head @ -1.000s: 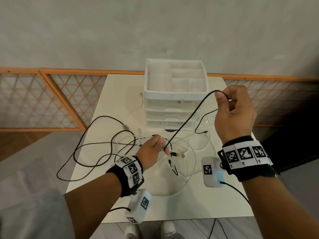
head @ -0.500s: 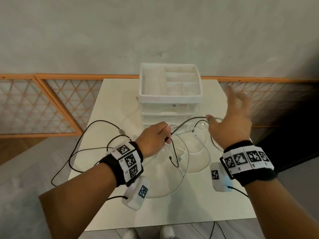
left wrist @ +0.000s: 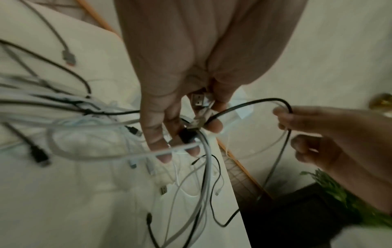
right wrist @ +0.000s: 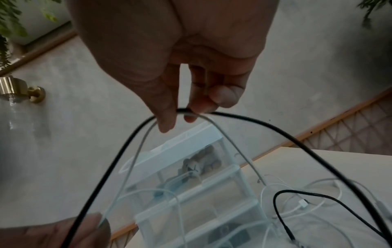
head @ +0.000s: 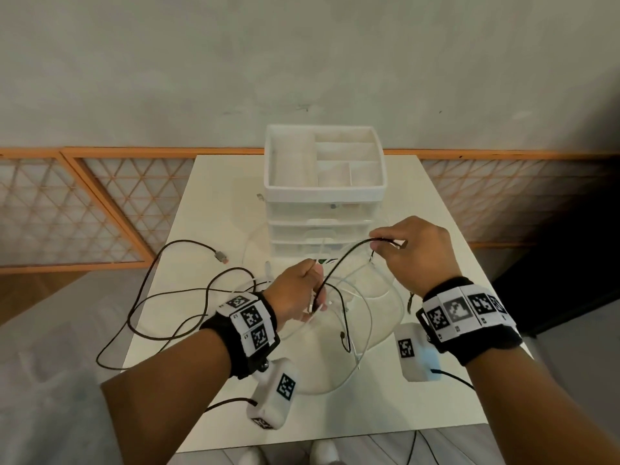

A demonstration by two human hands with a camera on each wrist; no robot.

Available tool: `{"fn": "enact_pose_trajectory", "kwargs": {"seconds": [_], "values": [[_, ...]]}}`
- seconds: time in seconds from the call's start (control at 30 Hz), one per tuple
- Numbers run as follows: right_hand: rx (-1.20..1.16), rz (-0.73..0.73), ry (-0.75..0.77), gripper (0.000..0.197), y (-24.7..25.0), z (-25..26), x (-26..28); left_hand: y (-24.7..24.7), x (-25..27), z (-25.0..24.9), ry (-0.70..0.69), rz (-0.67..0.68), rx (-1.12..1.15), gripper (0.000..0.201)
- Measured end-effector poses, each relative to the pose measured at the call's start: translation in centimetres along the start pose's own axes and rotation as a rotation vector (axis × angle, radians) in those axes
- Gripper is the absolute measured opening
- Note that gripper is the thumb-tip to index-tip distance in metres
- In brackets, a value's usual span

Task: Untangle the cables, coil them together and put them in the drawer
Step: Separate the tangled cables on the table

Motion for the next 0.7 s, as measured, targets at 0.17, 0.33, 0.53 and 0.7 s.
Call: {"fn": "enact_pose_trajectory", "kwargs": {"seconds": [0.17, 0.33, 0.53, 0.7], "values": [[0.067, 0.031, 0.262, 0.038, -1.4, 3.3, 2.0, 0.9, -0.1, 1.9, 0.051, -0.014, 0.046, 0.027], [0.355, 0.460, 0.367, 0.065, -8.6, 5.6, 5.3, 0.3, 0.3, 1.8, 0.019, 0.012, 0.066, 0.030], [0.154, 0.270, 0.161, 0.019, -8.6, 2.9, 3.3, 4.0, 0.9, 2.6, 0.078, -0.076, 0.048, 0.029], [0.032, 0.153, 0.188, 0.018, -7.8, 3.5, 2.5, 4.6, 1.3, 3.1, 0.110, -0.065, 0.026, 0.030]]}}
Point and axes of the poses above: each hand's wrist, its own x-axis away from the middle knuckle, its own y-axis out of the back of the hand, z = x × y, the point moved 8 cm from there along -x, towards the middle knuckle, and after that the axes turned 14 degrees about x, right-handed, at the moved point
